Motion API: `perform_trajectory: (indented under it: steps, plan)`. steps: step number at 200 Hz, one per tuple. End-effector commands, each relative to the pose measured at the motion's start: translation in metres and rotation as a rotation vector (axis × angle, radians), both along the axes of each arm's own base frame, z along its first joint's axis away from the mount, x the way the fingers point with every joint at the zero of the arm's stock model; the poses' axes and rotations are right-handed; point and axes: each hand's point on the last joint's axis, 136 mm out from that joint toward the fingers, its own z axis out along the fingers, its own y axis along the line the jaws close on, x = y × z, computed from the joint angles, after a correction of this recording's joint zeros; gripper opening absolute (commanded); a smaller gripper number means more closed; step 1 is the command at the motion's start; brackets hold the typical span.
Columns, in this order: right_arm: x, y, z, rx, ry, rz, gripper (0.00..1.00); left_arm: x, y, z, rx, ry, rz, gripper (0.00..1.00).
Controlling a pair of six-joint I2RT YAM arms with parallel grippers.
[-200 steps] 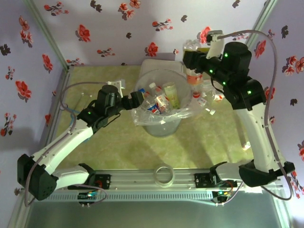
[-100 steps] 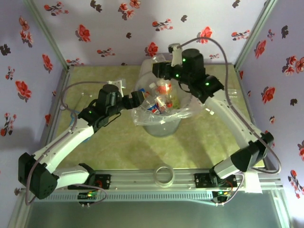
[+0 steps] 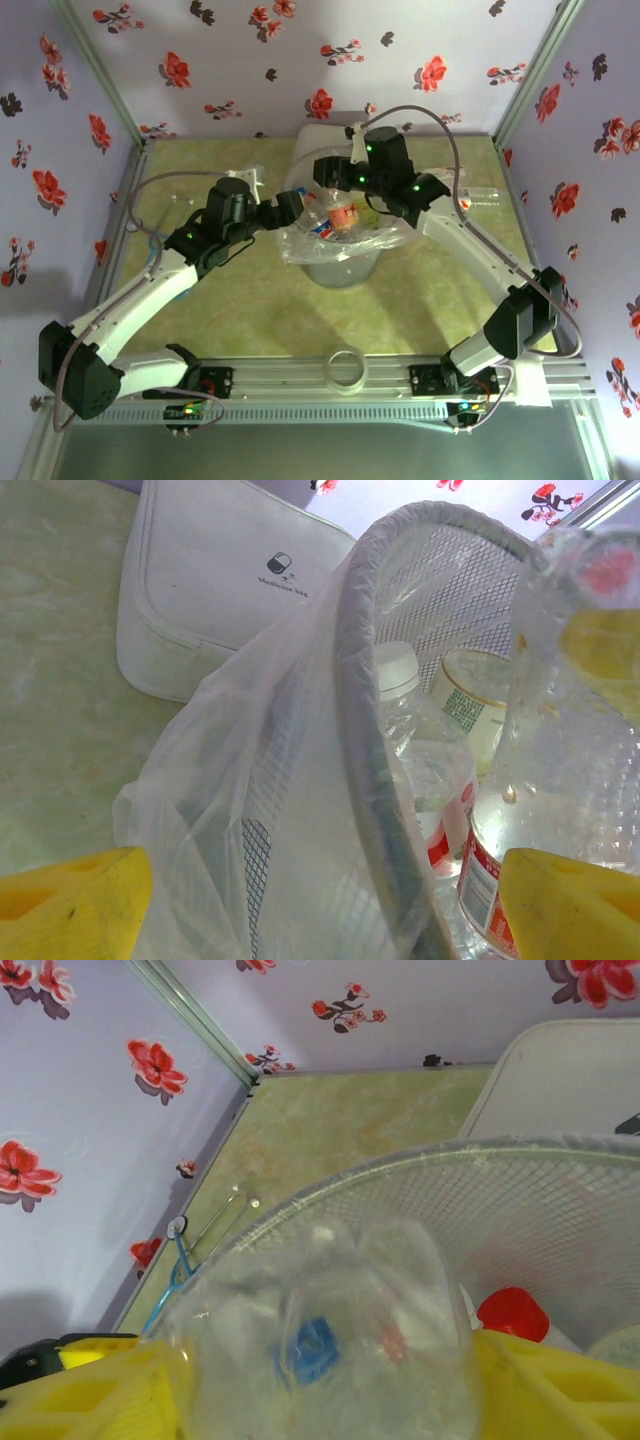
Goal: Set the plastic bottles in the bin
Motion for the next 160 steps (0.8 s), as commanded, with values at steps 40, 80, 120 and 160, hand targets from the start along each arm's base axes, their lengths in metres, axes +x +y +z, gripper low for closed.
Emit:
perform_trajectory:
  steps: [40,80,120,160]
  plan:
    - [-0.011,-0.027,0.052,-0.136,-0.127,-0.033,0.82,0.001,0.003,-0.009,0.016,0.011,0.003,0.90]
    - [-0.007,-0.004,0.042,-0.171,-0.099,0.027,0.64,0.002,0.002,-0.007,0.009,0.007,0.004,0.90]
    - [0.005,0.037,0.029,-0.192,-0.092,0.098,0.60,0.002,0.002,-0.009,0.013,0.011,0.003,0.90]
    - [0.017,0.048,-0.001,-0.264,-0.039,0.100,0.46,-0.001,0.004,-0.006,0.019,0.007,-0.001,0.90]
